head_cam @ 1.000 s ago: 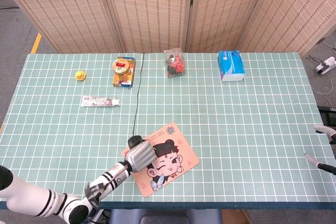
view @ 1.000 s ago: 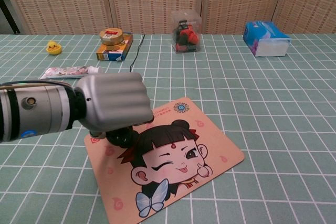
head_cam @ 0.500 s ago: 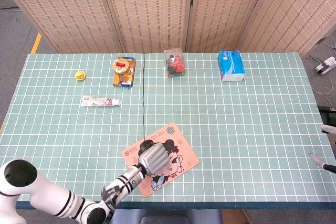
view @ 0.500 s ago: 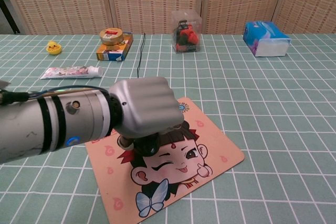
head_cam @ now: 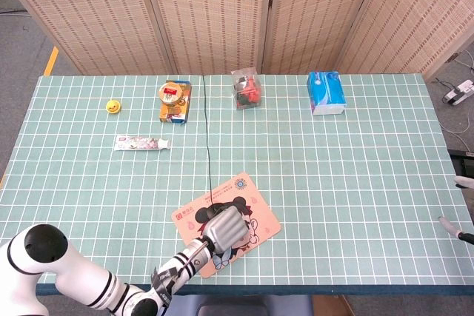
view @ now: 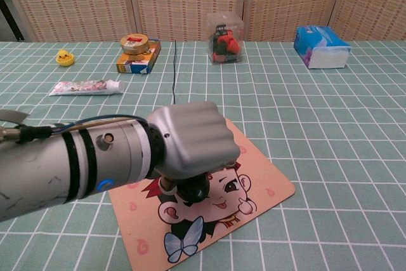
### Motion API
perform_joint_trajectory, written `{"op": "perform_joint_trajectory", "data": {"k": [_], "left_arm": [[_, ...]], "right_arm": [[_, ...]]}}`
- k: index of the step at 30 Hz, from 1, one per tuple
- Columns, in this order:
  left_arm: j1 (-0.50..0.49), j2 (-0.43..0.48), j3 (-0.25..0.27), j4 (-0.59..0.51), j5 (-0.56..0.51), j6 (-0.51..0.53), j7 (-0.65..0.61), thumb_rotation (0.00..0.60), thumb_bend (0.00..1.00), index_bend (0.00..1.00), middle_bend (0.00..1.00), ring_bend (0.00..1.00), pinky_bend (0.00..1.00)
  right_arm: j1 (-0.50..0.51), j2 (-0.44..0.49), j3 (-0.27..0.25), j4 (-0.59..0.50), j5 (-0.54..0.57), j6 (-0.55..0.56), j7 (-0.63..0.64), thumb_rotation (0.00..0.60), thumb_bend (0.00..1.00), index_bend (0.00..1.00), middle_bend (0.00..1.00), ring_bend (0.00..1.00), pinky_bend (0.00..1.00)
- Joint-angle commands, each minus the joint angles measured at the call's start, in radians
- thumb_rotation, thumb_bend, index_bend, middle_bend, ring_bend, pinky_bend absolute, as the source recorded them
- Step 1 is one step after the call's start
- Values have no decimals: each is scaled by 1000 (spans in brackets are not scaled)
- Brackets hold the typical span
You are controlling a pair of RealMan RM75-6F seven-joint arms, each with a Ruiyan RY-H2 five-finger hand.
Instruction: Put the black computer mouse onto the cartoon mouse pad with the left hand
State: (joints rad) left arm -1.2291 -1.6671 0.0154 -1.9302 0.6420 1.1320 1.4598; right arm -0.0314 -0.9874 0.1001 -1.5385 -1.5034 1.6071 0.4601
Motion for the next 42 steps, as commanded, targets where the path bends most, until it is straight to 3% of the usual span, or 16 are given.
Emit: {"op": "perform_joint_trajectory", "data": {"k": [1, 6, 12, 17, 25, 29, 37, 42], "left_arm": [[-9, -3, 4, -13, -3, 11, 0, 600, 192, 642, 894, 1000, 1000], [-20, -13, 7, -18, -4, 31, -6, 600, 192, 571, 894, 1000, 1000], [-30, -6, 16, -22, -20, 50, -7, 600, 191, 276, 894, 1000, 1000], [-34, 9, 27, -36, -34, 63, -10, 600, 189, 142, 894, 1000, 1000], [-25, 58, 61, -113, -39, 133, 3, 600, 189, 180, 892, 1000, 1000], [-7, 113, 92, -163, 20, 157, -22, 600, 189, 215, 872, 1000, 1000], [82, 281, 197, -168, 334, 157, -206, 600, 189, 266, 847, 999, 1000], [195, 385, 257, -125, 545, 209, -424, 600, 188, 291, 811, 938, 1000]], "right_arm": [[0, 1, -1, -1, -2, -1, -1, 600, 18, 277, 349, 262, 413], [0, 0, -1, -2, -4, 2, -3, 600, 18, 277, 349, 262, 413], [1, 0, -2, -1, -8, 1, -1, 600, 18, 277, 349, 262, 413], [2, 0, -4, -2, -11, 0, -4, 600, 18, 277, 349, 262, 413], [4, -1, -6, -5, -16, -2, -13, 600, 17, 277, 349, 262, 413], [7, -3, -8, -9, -17, -6, -26, 600, 18, 277, 350, 262, 413], [15, -11, -12, -21, -20, -20, -67, 600, 18, 277, 349, 262, 413], [19, -17, -16, -30, -26, -24, -94, 600, 18, 277, 349, 262, 413]]}}
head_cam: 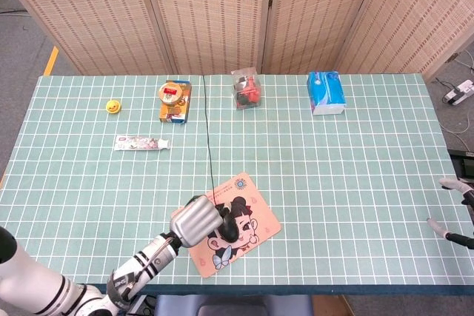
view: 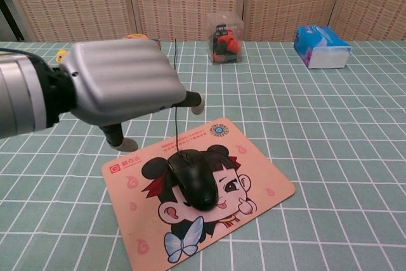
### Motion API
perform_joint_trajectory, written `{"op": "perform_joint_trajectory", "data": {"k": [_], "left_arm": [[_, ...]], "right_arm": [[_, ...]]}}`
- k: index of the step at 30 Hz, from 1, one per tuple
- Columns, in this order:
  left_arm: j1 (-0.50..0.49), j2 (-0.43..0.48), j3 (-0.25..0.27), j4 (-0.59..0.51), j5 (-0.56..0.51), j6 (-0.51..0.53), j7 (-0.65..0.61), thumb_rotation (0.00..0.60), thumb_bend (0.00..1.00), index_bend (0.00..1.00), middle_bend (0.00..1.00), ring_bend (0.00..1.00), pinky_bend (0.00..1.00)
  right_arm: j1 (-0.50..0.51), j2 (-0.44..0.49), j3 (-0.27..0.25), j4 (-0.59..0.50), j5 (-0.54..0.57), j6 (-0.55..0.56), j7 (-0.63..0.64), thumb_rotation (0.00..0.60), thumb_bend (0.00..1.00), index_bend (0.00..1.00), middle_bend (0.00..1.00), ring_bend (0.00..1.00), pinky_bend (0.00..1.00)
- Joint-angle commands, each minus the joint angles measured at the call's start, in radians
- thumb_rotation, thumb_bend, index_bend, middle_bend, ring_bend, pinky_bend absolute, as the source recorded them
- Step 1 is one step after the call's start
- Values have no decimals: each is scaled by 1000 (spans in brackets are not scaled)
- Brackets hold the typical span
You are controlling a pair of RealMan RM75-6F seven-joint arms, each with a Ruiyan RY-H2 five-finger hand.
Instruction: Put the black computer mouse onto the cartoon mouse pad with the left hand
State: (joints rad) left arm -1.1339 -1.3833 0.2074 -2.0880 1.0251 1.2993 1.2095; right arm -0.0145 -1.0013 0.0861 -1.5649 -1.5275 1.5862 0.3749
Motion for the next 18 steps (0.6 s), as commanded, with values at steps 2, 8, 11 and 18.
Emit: {"op": "perform_joint_trajectory", "data": {"k": [2, 8, 11, 18], "left_arm": [[153, 131, 85, 69, 261, 79, -283, 600, 188, 312, 782, 891, 1000], [315, 225, 120, 90, 365, 207, -456, 600, 189, 332, 774, 805, 1000], [391, 275, 128, 71, 356, 248, -525, 600, 189, 331, 761, 786, 990], [550, 346, 138, 99, 322, 292, -696, 600, 188, 331, 723, 738, 912]], "right_arm": [[5, -6, -3, -7, -2, -9, -23, 600, 18, 277, 349, 262, 413], [16, -16, -8, -19, -3, -28, -69, 600, 18, 277, 349, 262, 413], [21, -23, -9, -25, 1, -38, -101, 600, 18, 277, 349, 262, 413], [36, -41, -13, -42, 13, -68, -172, 600, 18, 277, 349, 262, 413]]}}
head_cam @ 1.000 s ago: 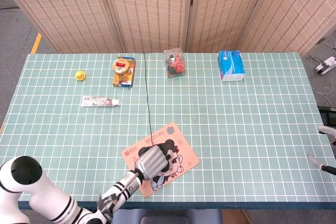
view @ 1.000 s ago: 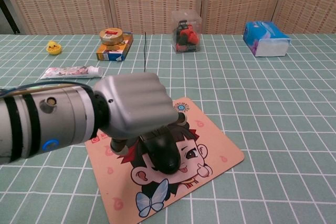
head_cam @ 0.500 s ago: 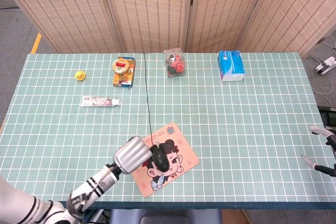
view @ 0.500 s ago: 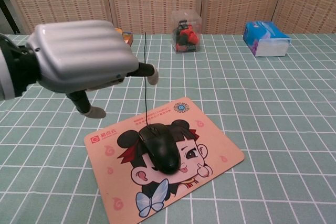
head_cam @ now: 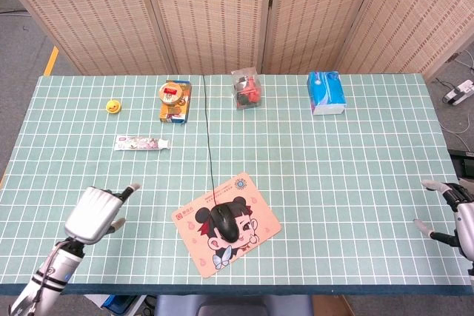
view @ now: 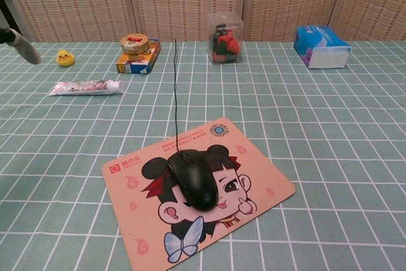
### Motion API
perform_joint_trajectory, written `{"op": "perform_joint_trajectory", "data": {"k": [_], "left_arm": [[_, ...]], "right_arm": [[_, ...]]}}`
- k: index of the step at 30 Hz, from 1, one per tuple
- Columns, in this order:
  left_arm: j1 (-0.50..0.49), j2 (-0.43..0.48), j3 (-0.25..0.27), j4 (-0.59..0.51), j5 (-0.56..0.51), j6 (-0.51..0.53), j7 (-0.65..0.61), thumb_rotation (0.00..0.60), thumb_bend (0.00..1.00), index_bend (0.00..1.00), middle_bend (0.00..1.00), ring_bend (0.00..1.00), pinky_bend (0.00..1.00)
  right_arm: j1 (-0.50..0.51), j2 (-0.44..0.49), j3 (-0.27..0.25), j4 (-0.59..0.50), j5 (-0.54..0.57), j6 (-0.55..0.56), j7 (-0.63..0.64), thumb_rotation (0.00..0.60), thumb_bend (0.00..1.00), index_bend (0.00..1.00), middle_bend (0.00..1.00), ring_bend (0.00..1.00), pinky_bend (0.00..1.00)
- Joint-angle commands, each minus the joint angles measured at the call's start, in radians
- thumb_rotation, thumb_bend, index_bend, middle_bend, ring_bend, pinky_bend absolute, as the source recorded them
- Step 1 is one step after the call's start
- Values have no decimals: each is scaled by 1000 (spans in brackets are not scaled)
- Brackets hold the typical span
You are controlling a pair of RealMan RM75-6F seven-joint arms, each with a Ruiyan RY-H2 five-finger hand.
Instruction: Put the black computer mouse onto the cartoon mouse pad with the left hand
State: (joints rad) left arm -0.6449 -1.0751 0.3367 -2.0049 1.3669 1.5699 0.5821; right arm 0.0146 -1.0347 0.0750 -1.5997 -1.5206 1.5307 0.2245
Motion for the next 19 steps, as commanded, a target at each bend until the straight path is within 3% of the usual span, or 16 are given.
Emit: {"op": "perform_joint_trajectory", "data": {"k": [1, 13, 19], "left_arm": [[85, 47, 7, 22, -29, 24, -93, 600, 189, 331, 718, 731, 904], [319, 96, -20, 58, -110, 75, -231, 600, 189, 335, 685, 693, 867], [370, 93, -58, 94, -99, 61, -259, 600, 189, 344, 678, 691, 867]], "right_arm": [[10, -11, -2, -9, 8, -18, -34, 600, 18, 277, 349, 262, 413], [23, -29, -7, -23, 18, -42, -106, 600, 18, 277, 349, 262, 413], [34, -34, -8, -19, 30, -67, -118, 600, 18, 277, 349, 262, 413]]}}
